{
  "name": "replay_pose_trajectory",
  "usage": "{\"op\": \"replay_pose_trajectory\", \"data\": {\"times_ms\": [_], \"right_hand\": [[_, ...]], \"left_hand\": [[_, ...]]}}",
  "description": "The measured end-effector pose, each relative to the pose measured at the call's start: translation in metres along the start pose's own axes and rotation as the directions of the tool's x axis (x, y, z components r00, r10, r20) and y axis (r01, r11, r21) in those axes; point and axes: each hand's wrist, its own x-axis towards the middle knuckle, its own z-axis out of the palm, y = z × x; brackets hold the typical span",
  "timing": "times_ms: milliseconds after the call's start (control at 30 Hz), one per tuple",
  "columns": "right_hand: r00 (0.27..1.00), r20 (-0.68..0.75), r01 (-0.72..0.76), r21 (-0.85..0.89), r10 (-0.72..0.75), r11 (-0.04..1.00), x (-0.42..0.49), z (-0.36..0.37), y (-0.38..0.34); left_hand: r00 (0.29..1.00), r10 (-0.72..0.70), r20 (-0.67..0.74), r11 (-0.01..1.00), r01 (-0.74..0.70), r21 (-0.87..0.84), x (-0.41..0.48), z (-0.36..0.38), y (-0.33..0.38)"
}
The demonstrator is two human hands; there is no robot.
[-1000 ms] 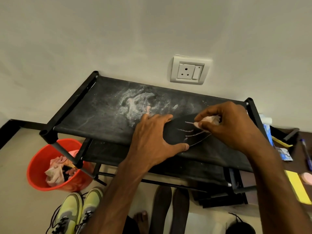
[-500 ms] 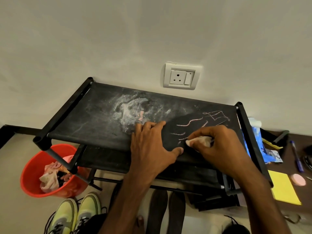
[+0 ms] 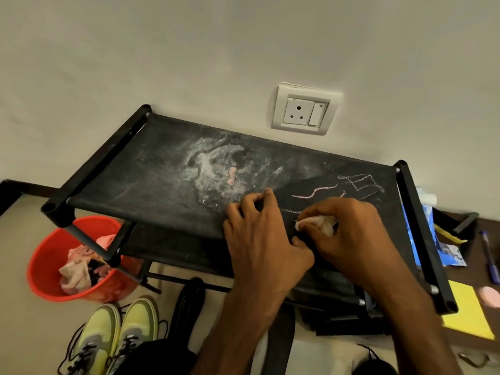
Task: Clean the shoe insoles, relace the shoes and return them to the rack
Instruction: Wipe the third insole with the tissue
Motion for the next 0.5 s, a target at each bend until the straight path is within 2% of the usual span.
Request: {"op": "replay_pose_trajectory", "data": {"times_ms": [100, 267, 433, 500], "right_hand": [[0.999, -0.026, 0.043, 0.007, -0.043, 0.999, 0.003, 0.009, -0.001], [0.994, 0.103, 0.029, -0.014, -0.027, 0.999, -0.004, -0.009, 0.009], [0.994, -0.059, 0.088, -0.034, -0.09, 0.996, 0.002, 0.012, 0.002], [0.993, -0.079, 0.086, -0.036, -0.089, 0.996, 0.003, 0.015, 0.001]], "left_hand": [[1.0, -0.008, 0.014, 1.0, 0.008, -0.021, 0.0, -0.001, 0.0], [1.0, -0.012, -0.004, 0.998, 0.012, -0.065, 0.003, -0.003, -0.003], [1.0, -0.029, -0.003, 0.996, 0.029, -0.09, 0.003, -0.002, -0.003], [1.0, -0.031, 0.005, 0.995, 0.031, -0.091, 0.004, -0.003, -0.004]]}}
